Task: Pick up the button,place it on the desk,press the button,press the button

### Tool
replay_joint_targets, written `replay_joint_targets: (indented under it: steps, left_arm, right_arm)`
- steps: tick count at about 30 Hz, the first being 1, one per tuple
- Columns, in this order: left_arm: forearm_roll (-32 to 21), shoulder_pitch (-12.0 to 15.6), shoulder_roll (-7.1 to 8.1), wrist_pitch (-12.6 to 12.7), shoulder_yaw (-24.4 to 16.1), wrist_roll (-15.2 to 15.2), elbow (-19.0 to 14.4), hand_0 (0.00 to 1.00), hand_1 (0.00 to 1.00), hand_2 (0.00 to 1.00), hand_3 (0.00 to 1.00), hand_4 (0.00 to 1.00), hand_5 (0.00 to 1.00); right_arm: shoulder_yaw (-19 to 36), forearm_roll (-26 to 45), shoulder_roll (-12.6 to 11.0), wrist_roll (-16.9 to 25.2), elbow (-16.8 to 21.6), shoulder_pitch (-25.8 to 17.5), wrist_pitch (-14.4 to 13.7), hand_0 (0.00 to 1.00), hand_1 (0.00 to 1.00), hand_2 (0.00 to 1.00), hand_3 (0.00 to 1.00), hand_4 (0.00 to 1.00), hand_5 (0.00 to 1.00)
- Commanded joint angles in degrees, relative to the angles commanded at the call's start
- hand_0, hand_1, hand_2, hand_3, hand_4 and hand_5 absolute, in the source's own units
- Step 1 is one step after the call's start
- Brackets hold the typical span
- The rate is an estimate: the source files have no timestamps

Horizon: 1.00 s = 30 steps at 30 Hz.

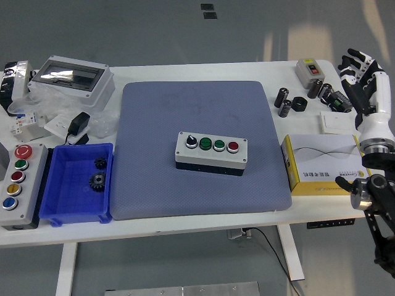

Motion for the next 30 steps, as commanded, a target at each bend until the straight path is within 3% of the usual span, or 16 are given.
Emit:
replay_joint_targets:
  steps: [9, 12, 13, 18, 19, 30]
  left_arm:
    - [-0.4, -0.2, -0.07, -0.3, 0.3, 0.2, 0.0, 0.634, 0.615, 0.559, 0.597, 0.633, 0.187]
    - [-0.4, -0.1, -0.08, -0.3, 0.3, 0.3, 0.0, 0.634, 0.615, 0.559, 0.597, 0.633, 0.187]
    - [-0.3, 0.0, -0.09, -0.4, 0.2, 0.3, 0.0, 0.635, 0.615, 0.559, 0.597, 0.632, 0.186]
    - [-0.2, 0.1, -0.14, -0.4, 0.1, 0.5, 0.0, 0.635, 0.615, 0.559, 0.597, 0.632, 0.186]
    - [-0.2, 0.1, -0.16, -0.4, 0.1, 0.5, 0.0, 0.635, 0.615, 0.56, 0.597, 0.633, 0.187]
    - [0.5, -0.1, -0.26, -0.4, -0.4, 0.5, 0.0, 0.635, 0.614, 0.56, 0.597, 0.633, 0.185]
  right_arm:
    - [-4.3, -19.1, -0.6, -9.9, -3.8, 1.8, -1.5, 0.755, 0.731, 0.771, 0.809, 0.585, 0.403]
    - [-5.5, -23.9, -0.8, -10.5, -4.1, 2.0, -2.4, 0.755, 0.731, 0.771, 0.809, 0.585, 0.403]
    - [-6.0, -25.8, -0.9, -10.6, -4.2, 2.0, -2.9, 0.781, 0.776, 0.815, 0.906, 0.616, 0.279]
    - [-7.4, -31.4, -0.9, -10.4, -4.6, 2.1, -4.3, 0.781, 0.776, 0.815, 0.906, 0.616, 0.279]
    - [-7.5, -32.1, -0.9, -10.4, -4.7, 2.1, -4.6, 0.891, 0.889, 0.908, 0.998, 0.741, 0.138]
    - [-5.7, -34.7, -2.0, -10.0, -5.0, 2.0, -5.7, 0.896, 0.892, 0.905, 0.998, 0.77, 0.112]
